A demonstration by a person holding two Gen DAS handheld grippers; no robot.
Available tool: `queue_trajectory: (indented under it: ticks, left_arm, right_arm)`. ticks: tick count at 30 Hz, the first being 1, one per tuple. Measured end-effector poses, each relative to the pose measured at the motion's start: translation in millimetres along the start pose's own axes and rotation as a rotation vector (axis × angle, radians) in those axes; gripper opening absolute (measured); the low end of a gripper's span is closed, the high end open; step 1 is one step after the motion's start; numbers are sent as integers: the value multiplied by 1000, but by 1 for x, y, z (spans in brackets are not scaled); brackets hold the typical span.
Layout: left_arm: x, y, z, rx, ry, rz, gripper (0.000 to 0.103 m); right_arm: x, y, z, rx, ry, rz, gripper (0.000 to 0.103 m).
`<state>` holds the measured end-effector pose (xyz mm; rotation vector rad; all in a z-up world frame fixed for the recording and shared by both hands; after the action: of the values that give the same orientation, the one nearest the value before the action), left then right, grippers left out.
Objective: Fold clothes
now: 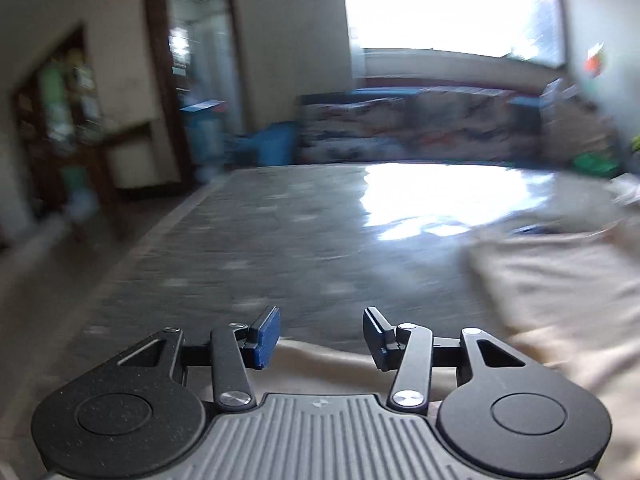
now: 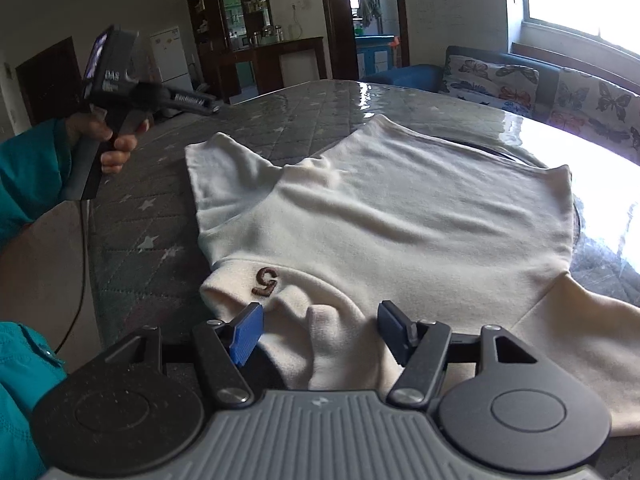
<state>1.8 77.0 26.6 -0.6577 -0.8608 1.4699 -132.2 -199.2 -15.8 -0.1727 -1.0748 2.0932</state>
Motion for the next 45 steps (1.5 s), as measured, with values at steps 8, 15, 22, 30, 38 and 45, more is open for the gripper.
queue_trajectory:
  ticks: [8,15,22,30,38,45]
  left_arm:
    - [-89,11,-8,108,372,-32,29]
    - [-95,30,-24,132,308,-116,21]
    - [-77,22,-26,113,255,-96,24]
    - [-102,16,-19,74,272,-144,24]
    - [-101,24,-8,67,272,-134,24]
    - [-129,45,53,31,463,-180,24]
  right_arm:
    - [1,1,1,-6,4,-5,65]
    - [1,1,1,-10,-4,-9,67]
    - [2,1,1,-15,-14,-11,69]
    - [3,-2,0,-24,-24,-21,69]
    - [7,-1,7,-33,-16,-13,69]
    - [14,6,7,-8,-29,2,69]
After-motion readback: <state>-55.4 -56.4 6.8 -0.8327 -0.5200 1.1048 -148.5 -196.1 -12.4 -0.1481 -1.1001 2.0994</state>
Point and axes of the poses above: each gripper's, at about its wrist camera, not at the fingertips, and z roughly against the way its jaws point, x to its left, y to its underside, the point moved 7 cm from there along -z, roughly the way its jaws point, and after that the axes turned 7 degrees about -y, right-handed, at the moved point
